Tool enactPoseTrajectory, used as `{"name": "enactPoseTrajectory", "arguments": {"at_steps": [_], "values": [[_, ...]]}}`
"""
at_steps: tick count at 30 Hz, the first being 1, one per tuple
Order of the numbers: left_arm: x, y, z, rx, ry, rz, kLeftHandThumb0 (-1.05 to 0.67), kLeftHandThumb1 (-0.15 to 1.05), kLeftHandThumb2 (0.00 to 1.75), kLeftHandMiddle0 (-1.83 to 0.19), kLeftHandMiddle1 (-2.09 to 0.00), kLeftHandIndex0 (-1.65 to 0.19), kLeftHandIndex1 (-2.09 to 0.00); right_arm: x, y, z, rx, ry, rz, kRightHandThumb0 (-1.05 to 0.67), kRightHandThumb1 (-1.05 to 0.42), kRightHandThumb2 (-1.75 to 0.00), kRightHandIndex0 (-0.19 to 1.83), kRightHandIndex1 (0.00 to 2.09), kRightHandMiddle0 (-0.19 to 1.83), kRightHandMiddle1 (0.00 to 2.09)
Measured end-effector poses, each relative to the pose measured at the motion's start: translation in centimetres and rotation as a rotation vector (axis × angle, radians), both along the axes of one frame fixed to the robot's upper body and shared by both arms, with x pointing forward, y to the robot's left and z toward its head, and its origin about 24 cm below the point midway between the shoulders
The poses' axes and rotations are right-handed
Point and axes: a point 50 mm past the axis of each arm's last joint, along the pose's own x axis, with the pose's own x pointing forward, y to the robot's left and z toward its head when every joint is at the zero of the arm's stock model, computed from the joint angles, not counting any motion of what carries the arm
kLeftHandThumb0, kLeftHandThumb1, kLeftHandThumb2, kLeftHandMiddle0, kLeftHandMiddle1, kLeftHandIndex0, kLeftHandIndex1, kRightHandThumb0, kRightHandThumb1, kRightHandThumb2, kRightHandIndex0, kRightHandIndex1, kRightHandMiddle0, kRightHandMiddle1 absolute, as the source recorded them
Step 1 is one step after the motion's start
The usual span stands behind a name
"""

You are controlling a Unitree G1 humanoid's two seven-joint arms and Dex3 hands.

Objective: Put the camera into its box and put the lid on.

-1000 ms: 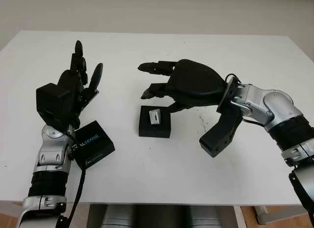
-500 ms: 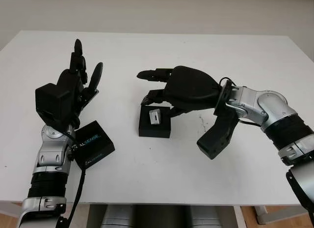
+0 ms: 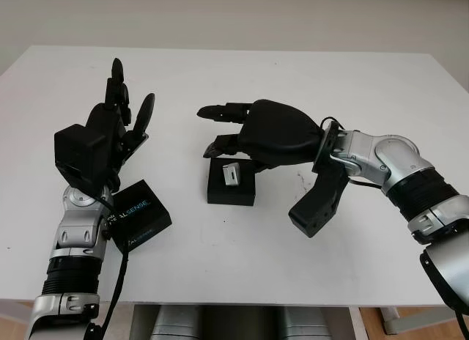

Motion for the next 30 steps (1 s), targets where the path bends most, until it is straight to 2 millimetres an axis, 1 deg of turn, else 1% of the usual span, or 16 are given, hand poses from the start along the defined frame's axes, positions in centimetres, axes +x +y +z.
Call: {"name": "enactPoseTrajectory", "arguments": {"at_steps": [7, 10, 11, 13, 16, 18, 20, 23, 30], "values": [[-0.03, 0.00, -0.02, 0.001, 0.000, 0.001, -0.72, 1.05, 0.48, 0.19, 0.00, 0.19, 0.00, -0.16, 0.35, 0.01, -0.001, 0.023, 0.020, -0.45, -0.92, -0.05, 0.28, 0.05, 0.60, 0.51], [-0.03, 0.01, -0.02, 0.001, -0.001, 0.003, -0.71, 1.05, 0.48, 0.19, 0.00, 0.19, 0.00, -0.20, 0.37, 0.00, -0.002, 0.025, 0.025, -0.45, -0.92, -0.05, 0.28, 0.06, 0.58, 0.56], [-0.03, 0.01, -0.02, 0.000, -0.001, 0.003, -0.71, 1.05, 0.48, 0.19, 0.00, 0.19, 0.00, -0.22, 0.37, -0.01, -0.002, 0.026, 0.027, -0.46, -0.92, -0.05, 0.28, 0.06, 0.54, 0.68], [-0.03, 0.01, -0.02, 0.000, -0.001, 0.003, -0.71, 1.05, 0.48, 0.19, 0.00, 0.19, 0.00, -0.24, 0.35, -0.02, -0.004, 0.027, 0.029, -0.47, -0.92, -0.05, 0.28, 0.05, 0.48, 0.81], [-0.03, 0.01, -0.02, 0.000, -0.001, 0.003, -0.72, 1.05, 0.48, 0.19, 0.00, 0.19, 0.00, -0.24, 0.18, -0.08, -0.021, 0.037, 0.025, -0.46, -0.93, -0.05, 0.27, 0.05, 0.43, 0.90], [-0.03, 0.01, -0.02, -0.003, -0.001, 0.003, -0.72, 1.05, 0.47, 0.19, 0.00, 0.19, 0.00, -0.27, 0.02, -0.05, -0.024, 0.042, 0.025, -0.46, -0.93, -0.05, 0.28, 0.06, 0.44, 0.96], [-0.03, 0.02, -0.02, -0.005, -0.001, 0.002, -0.71, 1.05, 0.47, 0.19, 0.00, 0.19, 0.00, -0.26, -0.08, -0.03, -0.025, 0.042, 0.024, -0.46, -0.92, -0.05, 0.29, 0.06, 0.44, 1.07], [-0.03, 0.01, -0.02, -0.004, -0.001, 0.002, -0.71, 1.05, 0.48, 0.19, 0.00, 0.19, 0.00, -0.26, -0.14, -0.08, -0.030, 0.043, 0.021, -0.44, -0.91, -0.05, 0.29, 0.06, 0.47, 1.16], [-0.05, -0.01, 0.07, -0.003, -0.004, 0.002, -0.72, 1.05, 0.47, 0.19, 0.00, 0.19, 0.00, -0.31, -0.24, -0.19, -0.055, 0.014, 0.027, -0.45, -0.90, -0.05, 0.31, 0.06, 0.45, 1.24]]}}
